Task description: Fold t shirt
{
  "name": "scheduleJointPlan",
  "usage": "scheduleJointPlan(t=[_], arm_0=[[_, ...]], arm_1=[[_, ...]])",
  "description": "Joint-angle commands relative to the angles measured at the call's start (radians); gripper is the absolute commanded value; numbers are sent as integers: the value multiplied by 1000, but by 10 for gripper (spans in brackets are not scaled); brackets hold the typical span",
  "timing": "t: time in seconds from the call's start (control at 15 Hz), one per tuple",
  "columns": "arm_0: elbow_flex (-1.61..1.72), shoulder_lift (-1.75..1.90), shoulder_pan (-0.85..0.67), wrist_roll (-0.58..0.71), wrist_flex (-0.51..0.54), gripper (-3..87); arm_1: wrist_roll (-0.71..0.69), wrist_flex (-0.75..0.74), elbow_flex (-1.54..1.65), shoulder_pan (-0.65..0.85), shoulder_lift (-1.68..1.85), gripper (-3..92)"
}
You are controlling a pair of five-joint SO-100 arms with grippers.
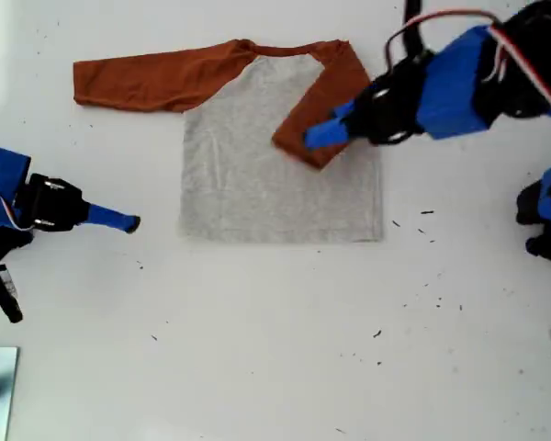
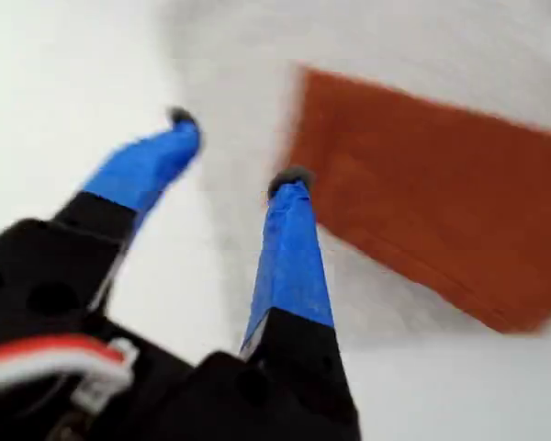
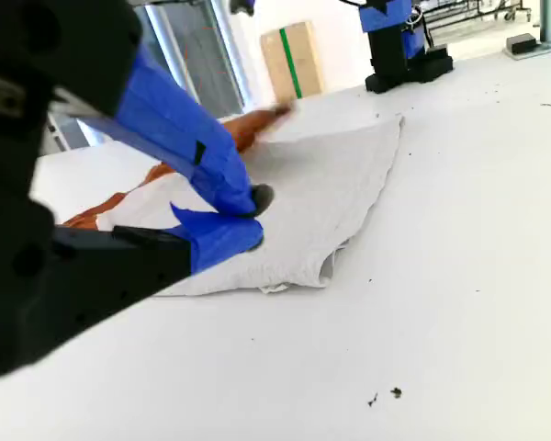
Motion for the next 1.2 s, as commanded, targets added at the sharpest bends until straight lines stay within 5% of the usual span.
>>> scheduleJointPlan(t=[0.0,0.13,0.27,0.47,0.87,1.13], arm_0=[[11,6,-18,11,3,-3],[11,6,-11,14,3,-3],[11,6,-17,14,3,-2],[11,6,-18,-28,5,-2],[-126,-126,32,-503,-5,-3],[-741,-784,137,-850,222,-2]], arm_1=[[61,55,-71,6,41,214],[92,20,187,69,249,214],[120,8,571,173,532,36],[227,34,1055,221,830,36],[311,84,1401,163,1146,35],[305,216,1474,170,1396,35]])
